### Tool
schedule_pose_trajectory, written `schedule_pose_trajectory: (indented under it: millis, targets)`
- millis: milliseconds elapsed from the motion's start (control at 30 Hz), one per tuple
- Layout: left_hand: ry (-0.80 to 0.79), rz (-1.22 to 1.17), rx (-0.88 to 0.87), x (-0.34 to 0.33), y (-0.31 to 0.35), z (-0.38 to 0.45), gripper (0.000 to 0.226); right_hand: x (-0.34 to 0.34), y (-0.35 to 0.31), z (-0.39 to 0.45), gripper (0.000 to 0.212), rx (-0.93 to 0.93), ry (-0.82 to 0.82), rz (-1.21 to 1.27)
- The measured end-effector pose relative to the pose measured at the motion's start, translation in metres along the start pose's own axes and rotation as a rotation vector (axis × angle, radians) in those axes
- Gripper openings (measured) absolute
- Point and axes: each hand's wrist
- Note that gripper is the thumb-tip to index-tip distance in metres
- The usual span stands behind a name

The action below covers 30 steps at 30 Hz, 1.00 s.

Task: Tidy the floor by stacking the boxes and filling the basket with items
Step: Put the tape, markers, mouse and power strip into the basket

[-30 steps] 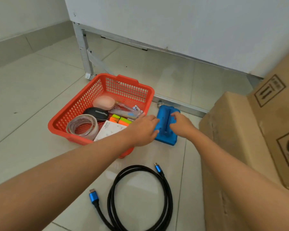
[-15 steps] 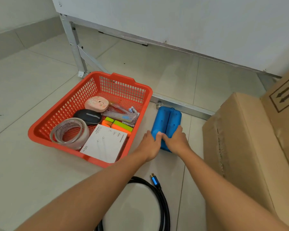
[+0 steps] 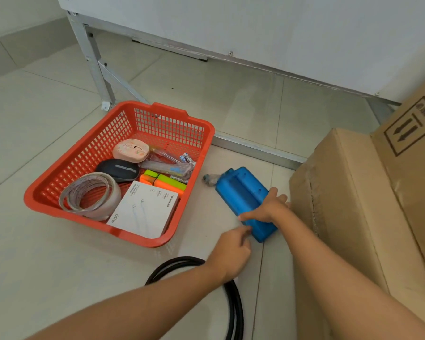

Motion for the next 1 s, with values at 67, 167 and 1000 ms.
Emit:
schedule_pose_trajectory:
  millis: [67,167,1000]
  targets:
    - [0.19,0.007,0.058,0.011,-0.002,0.004,0.039,0.006,0.0,-0.006,0.123,-0.067,-0.049,-0.06]
    - [0.337,0.038,0.136,0.032,-0.008,0.016,0.049,0.009,-0.001,-0.014,0.127,-0.146,-0.11,-0.125]
    - [-0.017,-0.297,0.106,0.072,0.036,0.046,0.054,0.029,-0.033,-0.099,0.043,0.112,0.703,1.265]
Point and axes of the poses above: each hand's wrist, its own z-axis towards the middle knuckle, its own x-axis out of the back of the hand, y = z × x, and after that the axes turned 14 degrees about z, right-handed
